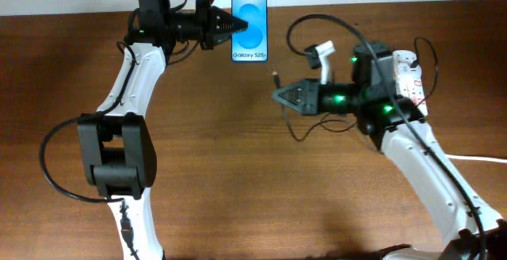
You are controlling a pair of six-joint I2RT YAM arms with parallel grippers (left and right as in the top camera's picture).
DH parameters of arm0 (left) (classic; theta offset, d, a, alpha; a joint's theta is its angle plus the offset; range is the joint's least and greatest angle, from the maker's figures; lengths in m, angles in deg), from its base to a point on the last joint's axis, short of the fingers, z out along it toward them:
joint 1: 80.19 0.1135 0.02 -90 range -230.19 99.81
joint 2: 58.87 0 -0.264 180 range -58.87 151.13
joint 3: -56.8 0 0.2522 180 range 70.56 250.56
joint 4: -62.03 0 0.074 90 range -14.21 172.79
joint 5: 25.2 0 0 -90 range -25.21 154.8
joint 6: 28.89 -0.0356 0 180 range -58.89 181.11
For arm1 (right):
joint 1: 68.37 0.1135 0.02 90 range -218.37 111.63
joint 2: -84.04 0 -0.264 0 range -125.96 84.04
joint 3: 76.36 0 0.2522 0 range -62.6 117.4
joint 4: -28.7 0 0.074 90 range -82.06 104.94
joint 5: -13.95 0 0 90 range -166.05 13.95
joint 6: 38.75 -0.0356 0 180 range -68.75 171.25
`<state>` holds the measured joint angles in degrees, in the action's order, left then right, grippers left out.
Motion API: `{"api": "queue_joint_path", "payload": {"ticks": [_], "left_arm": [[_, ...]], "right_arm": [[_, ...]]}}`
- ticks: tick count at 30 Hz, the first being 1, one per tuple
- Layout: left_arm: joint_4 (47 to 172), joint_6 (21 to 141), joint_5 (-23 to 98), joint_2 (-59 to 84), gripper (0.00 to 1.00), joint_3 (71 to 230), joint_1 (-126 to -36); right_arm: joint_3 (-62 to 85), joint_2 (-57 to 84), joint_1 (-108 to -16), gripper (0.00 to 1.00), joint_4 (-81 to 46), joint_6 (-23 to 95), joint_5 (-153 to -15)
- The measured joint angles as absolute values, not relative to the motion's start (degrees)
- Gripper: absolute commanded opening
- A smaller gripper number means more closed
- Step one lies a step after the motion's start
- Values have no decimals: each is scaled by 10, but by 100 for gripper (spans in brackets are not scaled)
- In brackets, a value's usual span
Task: Plug charger to phone and switch on socket
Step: 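Insert the cable plug upward into the phone's bottom port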
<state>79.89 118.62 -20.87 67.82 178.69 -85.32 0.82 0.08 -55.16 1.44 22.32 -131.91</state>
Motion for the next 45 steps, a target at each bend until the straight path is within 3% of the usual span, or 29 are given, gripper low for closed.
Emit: {"api": "queue_joint_path", "payload": {"ticks": [8, 17, 30, 45], "left_arm": [[768, 1310, -135, 678, 0, 1787, -882], [725, 1319, -87, 678, 0, 1787, -893], [723, 1322, -73, 678, 0, 1787, -910], [639, 1375, -108, 678, 0, 1787, -915]], "right_arm": [[7, -43, -499, 4, 116, 94, -1250], [6, -43, -582, 4, 130, 77, -1312], [6, -43, -581, 4, 139, 79, -1332], [6, -43, -581, 4, 166, 79, -1339]]}}
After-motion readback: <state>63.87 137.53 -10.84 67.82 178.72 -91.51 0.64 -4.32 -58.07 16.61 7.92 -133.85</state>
